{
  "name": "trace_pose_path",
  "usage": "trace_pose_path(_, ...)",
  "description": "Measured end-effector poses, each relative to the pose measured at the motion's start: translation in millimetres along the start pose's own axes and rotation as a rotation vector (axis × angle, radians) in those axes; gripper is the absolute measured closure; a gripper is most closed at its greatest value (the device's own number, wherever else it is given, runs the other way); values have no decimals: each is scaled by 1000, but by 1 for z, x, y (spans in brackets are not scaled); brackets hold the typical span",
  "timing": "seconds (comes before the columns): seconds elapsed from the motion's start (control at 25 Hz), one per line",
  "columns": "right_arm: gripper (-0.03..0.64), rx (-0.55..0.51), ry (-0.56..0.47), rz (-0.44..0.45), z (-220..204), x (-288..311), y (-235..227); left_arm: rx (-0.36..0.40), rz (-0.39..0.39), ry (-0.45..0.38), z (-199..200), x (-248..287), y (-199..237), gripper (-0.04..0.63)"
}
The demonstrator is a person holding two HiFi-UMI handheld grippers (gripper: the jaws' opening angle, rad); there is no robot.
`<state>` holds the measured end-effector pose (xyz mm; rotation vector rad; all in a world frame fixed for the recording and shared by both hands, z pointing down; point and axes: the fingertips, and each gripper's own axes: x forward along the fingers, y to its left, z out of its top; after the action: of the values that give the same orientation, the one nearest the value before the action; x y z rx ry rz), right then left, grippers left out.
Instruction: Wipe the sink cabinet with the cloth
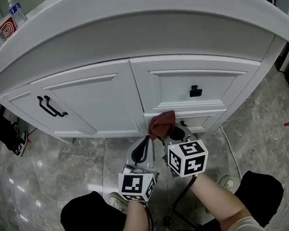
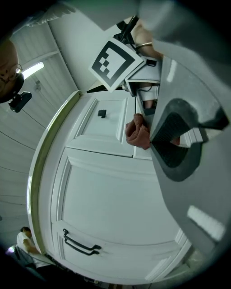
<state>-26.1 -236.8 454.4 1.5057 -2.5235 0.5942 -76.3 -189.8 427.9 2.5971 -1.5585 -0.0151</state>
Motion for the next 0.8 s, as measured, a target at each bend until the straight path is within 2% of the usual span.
trace_pose_path(0.24, 537, -15, 26, 67, -8, 27, 25, 15, 29, 25, -8, -10, 23, 595)
trace_pose_path(0.48, 535, -26, 29, 65, -10, 28, 25, 10, 22, 20, -7, -7, 24, 595)
trace_pose_path(0.6, 535, -22, 36, 49, -11, 24, 16, 7, -8, 17, -7, -2, 13, 595)
trace_pose_path(0.8, 537, -3, 40, -23, -13, 12, -16, -47, -36, -6, -6, 3, 2, 595)
